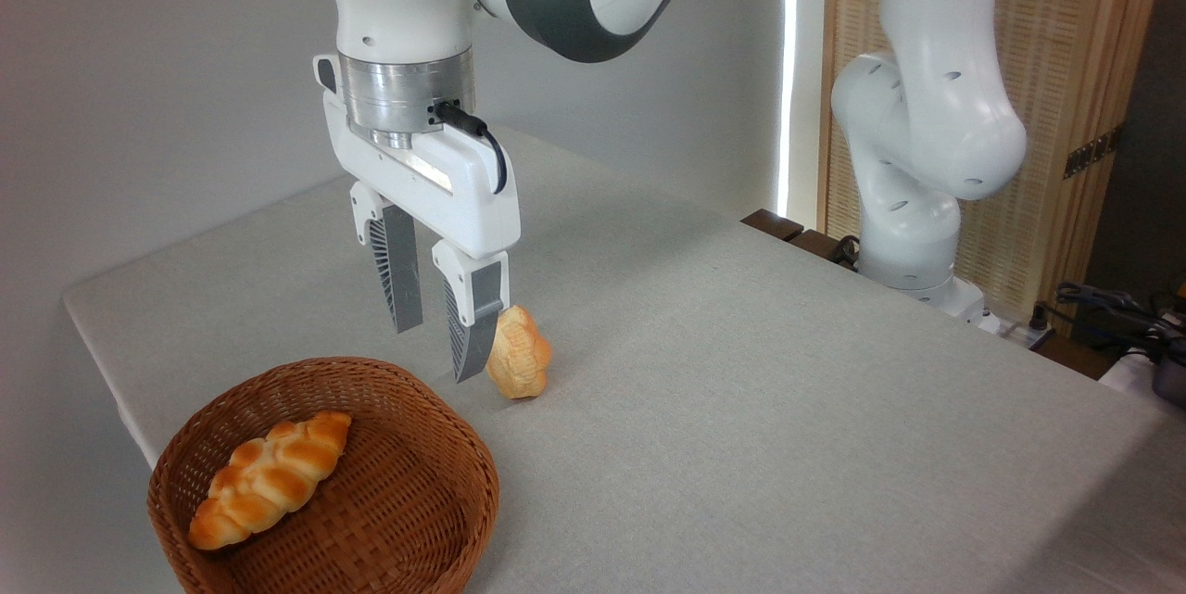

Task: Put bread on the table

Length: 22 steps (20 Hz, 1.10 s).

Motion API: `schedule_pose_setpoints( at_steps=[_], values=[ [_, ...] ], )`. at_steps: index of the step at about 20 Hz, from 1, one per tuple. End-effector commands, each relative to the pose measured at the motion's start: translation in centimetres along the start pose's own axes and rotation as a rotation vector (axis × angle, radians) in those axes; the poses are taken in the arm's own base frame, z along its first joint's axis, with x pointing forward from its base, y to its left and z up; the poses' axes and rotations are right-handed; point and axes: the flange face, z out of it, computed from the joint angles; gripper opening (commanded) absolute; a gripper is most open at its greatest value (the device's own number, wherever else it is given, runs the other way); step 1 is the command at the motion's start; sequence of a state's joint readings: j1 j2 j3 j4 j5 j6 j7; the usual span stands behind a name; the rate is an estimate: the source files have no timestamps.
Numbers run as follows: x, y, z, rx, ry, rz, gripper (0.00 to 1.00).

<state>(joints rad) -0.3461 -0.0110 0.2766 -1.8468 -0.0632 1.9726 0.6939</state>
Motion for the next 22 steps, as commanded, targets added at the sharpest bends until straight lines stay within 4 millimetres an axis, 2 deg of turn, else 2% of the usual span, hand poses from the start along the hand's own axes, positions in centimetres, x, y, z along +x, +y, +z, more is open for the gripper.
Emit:
schedule_pose_setpoints(
  at_steps=[1,22],
  values=[
    [-0.20,-0.08,-0.67,0.000,0.007,-0.008,1.00],
    [-0.09,-0.25,-1.18,0.007,0.016,-0.013,1.00]
  ],
)
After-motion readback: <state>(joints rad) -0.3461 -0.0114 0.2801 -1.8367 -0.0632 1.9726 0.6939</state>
